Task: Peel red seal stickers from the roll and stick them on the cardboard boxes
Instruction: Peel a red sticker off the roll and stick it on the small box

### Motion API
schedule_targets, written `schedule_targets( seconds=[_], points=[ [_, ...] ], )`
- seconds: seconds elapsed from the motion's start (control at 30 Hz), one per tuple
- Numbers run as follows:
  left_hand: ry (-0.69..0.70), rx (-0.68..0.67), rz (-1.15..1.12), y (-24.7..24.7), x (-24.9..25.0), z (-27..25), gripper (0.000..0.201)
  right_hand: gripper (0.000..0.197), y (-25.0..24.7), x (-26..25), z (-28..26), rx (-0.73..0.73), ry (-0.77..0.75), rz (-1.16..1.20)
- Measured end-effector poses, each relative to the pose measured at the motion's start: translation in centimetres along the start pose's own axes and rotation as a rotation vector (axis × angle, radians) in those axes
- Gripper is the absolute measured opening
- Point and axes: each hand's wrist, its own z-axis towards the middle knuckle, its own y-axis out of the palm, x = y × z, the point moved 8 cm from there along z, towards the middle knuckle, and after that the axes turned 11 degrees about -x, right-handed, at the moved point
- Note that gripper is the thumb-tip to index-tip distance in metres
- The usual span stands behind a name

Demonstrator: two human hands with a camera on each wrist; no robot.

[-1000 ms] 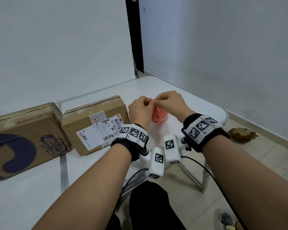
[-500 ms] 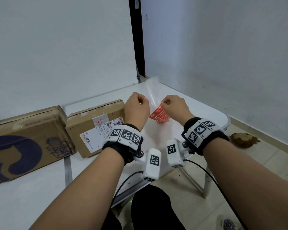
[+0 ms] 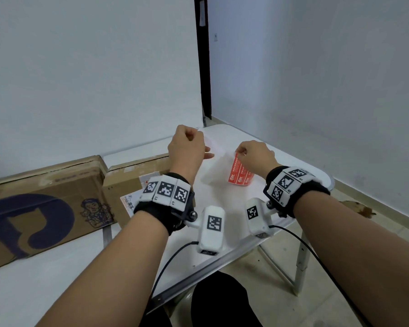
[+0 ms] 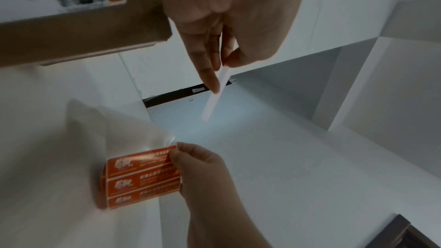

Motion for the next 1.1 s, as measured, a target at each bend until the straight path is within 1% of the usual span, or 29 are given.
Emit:
schedule_targets(
  seconds=[0.1, 0.17, 0.27, 0.33, 0.37, 0.4, 0.47, 0.57, 0.7, 0.8, 0.87, 0.9, 0.97, 1.03, 1.1],
  points=[
    [-0.013, 0.000, 0.065, -1.5, 0.5, 0.8, 0.013, 0.029, -0.1, -1.1, 0.1, -0.013, -0.046, -0.018],
    [-0.004, 0.001, 0.124, -2.6, 1.0, 1.3, 0.012, 0.027, -0.9, -2.5, 0.2, 0.031, -0.097, 0.019],
    [0.024, 0.013, 0.194, -4.4, 1.7, 1.6, 0.012, 0.021, -3.4, -6.0, -0.3, 0.181, -0.269, 0.185],
    [0.034, 0.033, 0.229, -5.8, 2.1, 1.8, 0.008, 0.015, -4.6, -9.2, -1.1, 0.237, -0.417, 0.276],
    [0.032, 0.048, 0.237, -6.5, 2.3, 1.8, 0.004, 0.012, -4.8, -11.0, -1.6, 0.225, -0.483, 0.313],
    [0.027, 0.064, 0.243, -7.2, 2.5, 1.8, 0.006, 0.010, -4.6, -12.6, -1.9, 0.185, -0.538, 0.343],
    [0.024, 0.088, 0.260, -8.5, 2.8, 1.8, 0.011, 0.010, -3.9, -15.3, -2.2, 0.091, -0.595, 0.390],
    [0.081, 0.118, 0.299, -10.2, 3.7, 1.3, 0.005, 0.013, -3.2, -16.9, -1.5, -0.008, -0.546, 0.553],
    [0.238, 0.180, 0.389, -12.4, 5.8, 0.2, 0.010, 0.021, -1.6, -17.5, -0.3, -0.215, -0.416, 0.725],
    [0.380, 0.173, 0.465, -13.3, 7.4, -0.6, 0.009, 0.026, 0.7, -17.9, -0.3, -0.447, -0.280, 0.858],
    [0.444, 0.148, 0.484, -13.6, 8.1, -1.1, 0.008, 0.029, 2.5, -18.2, -0.7, -0.630, -0.188, 0.937],
    [0.465, 0.136, 0.490, -13.7, 8.3, -1.2, 0.007, 0.031, 3.2, -18.3, -0.9, -0.699, -0.155, 0.976],
    [0.497, 0.111, 0.506, -13.8, 8.7, -1.5, 0.006, 0.033, 4.1, -18.6, -0.9, -0.765, -0.111, 1.058],
    [0.522, 0.089, 0.515, -13.8, 9.0, -1.6, 0.004, 0.033, 4.5, -18.8, -0.7, -0.770, -0.083, 1.136],
    [0.540, 0.071, 0.510, -13.8, 9.1, -1.8, 0.003, 0.028, 4.6, -19.0, -0.5, -0.767, -0.083, 1.189]
  ],
)
